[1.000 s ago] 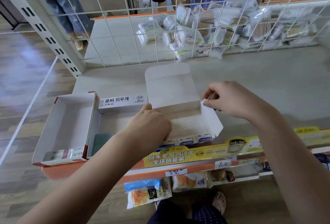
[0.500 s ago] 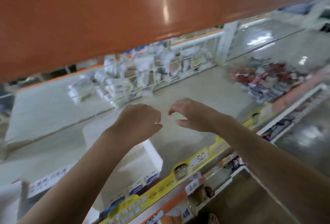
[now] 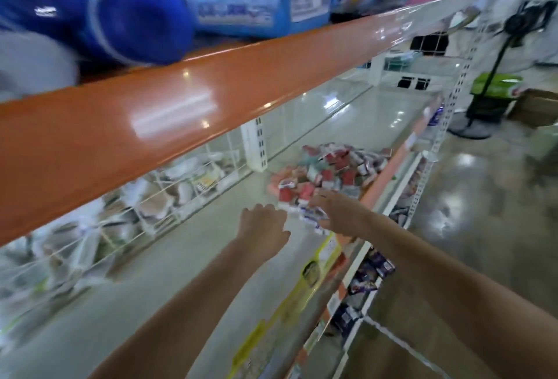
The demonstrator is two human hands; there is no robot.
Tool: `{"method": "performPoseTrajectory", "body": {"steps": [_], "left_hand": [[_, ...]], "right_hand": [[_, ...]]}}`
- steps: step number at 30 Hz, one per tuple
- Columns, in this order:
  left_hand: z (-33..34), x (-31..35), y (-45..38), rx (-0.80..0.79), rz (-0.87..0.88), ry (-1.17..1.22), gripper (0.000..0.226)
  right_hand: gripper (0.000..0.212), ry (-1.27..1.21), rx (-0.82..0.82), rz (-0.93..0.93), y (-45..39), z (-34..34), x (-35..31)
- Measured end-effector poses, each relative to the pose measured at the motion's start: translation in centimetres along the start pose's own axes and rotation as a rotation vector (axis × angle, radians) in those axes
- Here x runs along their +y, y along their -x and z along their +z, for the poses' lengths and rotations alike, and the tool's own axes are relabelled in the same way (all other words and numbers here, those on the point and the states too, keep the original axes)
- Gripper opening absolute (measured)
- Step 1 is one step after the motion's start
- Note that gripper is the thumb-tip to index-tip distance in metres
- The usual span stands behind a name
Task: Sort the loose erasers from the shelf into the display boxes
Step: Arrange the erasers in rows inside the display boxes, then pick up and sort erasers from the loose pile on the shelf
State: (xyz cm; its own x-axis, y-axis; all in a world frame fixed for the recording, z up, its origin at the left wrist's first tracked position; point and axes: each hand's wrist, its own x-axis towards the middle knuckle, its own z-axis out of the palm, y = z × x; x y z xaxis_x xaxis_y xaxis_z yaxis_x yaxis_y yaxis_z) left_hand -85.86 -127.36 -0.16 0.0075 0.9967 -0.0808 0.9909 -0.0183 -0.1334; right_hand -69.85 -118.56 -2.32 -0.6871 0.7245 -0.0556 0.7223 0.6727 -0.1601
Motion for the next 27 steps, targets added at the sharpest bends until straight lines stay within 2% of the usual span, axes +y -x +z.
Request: {"method": "performPoseTrajectory", "body": {"steps": [4,12,18,22,27], "left_hand": [[1.1,0.5,-4.5,0.01,-0.043,-0.012,0.036],[4.1,0.4,-9.1,0.036,-0.23,0.151,0.044],[5.4,1.1,-10.0,0.171,-0.332,0.298,0.042],[5.9,1.4,-10.1,0.219,-0.411,0.443,0.042],[6.6,1.0,-9.9,0.233,-0.458,0.55,0.032]], "right_hand": [[0.043,-0.118,0.051,0.111,-1.4,0.5,4.1],[0.043,-0.126,0.246,0.079,-4.6,2.7,6.2],[0.032,-0.186,0.273,0.09,-5.2,3.3,6.9],[0.031,-0.229,0.279,0.101,-5.2,3.4,6.8],[0.028,-0.334,0.31,0.111,-4.7,3.6,7.0]]}}
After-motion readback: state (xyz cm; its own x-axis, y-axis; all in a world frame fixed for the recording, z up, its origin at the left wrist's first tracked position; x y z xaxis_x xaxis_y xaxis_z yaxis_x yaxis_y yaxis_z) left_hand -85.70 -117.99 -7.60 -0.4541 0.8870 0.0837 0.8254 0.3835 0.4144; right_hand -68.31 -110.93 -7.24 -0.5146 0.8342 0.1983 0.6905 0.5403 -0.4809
